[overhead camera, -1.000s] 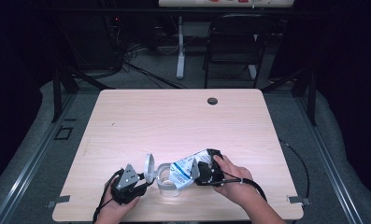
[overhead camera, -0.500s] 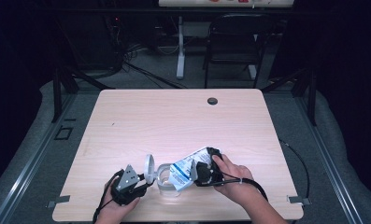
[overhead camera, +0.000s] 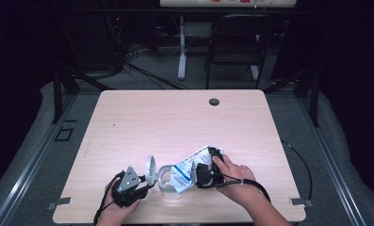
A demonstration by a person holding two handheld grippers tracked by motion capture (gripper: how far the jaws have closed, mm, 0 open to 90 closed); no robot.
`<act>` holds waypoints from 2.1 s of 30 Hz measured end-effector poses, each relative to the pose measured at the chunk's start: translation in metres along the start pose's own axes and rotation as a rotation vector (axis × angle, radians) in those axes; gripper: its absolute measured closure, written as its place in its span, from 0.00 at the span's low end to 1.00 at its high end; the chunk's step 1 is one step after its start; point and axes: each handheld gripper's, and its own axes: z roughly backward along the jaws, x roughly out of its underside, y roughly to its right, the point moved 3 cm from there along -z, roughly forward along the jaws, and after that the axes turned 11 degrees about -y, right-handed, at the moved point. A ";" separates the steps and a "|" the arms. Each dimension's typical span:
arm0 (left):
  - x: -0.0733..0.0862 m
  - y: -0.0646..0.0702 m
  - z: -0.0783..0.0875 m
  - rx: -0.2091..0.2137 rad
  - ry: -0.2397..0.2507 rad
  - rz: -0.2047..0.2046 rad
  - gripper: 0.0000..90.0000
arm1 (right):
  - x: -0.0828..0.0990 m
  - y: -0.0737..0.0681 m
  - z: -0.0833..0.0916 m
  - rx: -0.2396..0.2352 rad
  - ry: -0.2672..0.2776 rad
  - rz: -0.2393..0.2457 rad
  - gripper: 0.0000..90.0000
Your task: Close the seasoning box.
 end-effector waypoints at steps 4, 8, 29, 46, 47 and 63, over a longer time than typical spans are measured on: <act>0.000 0.000 0.000 0.000 0.000 0.000 0.78 | -0.001 0.000 0.001 0.012 -0.007 0.004 0.54; 0.000 0.000 0.000 0.000 0.001 0.000 0.78 | -0.002 0.000 0.002 0.026 -0.016 0.018 0.54; 0.000 0.000 -0.001 0.000 0.004 -0.001 0.78 | -0.007 0.010 0.004 -0.001 -0.038 0.123 0.55; -0.001 0.000 -0.001 -0.001 0.004 -0.002 0.78 | -0.012 0.017 0.008 -0.007 -0.073 0.190 0.57; -0.001 0.000 -0.001 -0.002 0.000 -0.002 0.78 | -0.012 0.017 0.009 -0.008 -0.077 0.190 0.57; -0.001 0.000 -0.001 0.000 0.006 0.000 0.78 | -0.016 0.018 0.013 0.028 -0.103 0.230 0.58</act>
